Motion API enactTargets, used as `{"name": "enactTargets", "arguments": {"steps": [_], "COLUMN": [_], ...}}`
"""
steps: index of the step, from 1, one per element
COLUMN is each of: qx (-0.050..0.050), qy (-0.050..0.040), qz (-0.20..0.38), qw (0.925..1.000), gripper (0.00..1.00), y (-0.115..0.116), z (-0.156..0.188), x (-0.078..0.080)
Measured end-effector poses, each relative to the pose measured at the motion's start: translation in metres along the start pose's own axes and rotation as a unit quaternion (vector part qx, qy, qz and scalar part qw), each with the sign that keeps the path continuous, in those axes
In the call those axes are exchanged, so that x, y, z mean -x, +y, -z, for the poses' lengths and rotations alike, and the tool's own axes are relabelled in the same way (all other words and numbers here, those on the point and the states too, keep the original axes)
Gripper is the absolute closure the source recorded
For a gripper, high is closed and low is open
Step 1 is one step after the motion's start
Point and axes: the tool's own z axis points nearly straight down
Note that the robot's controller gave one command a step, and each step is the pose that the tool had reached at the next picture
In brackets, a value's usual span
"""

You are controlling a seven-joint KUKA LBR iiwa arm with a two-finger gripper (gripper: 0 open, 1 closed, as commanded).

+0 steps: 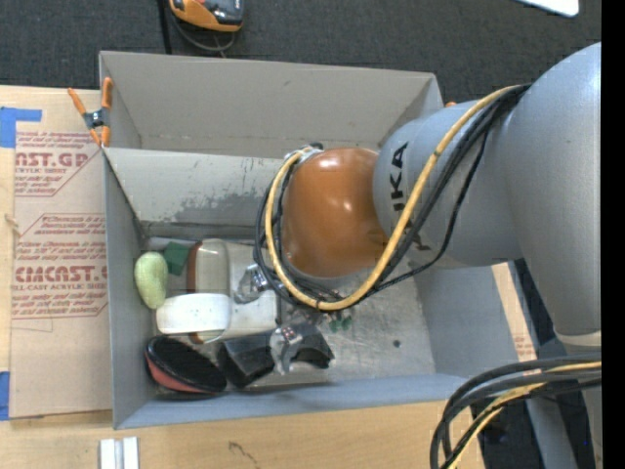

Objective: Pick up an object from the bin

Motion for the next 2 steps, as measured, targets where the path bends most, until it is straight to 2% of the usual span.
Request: {"name": "enactTargets", "arguments": {"steps": [1,2], "qx": [-0.011,-0.011], "qy": [-0.0153,-0.0153], "qz": [0.139,0.139], "qw": [0.9901,0.9901], "gripper": [1.00,1.00], "y": [0.0133,0.0133], "z": [-0.0354,-0.0355], "x": [0.0066,0.0066]}}
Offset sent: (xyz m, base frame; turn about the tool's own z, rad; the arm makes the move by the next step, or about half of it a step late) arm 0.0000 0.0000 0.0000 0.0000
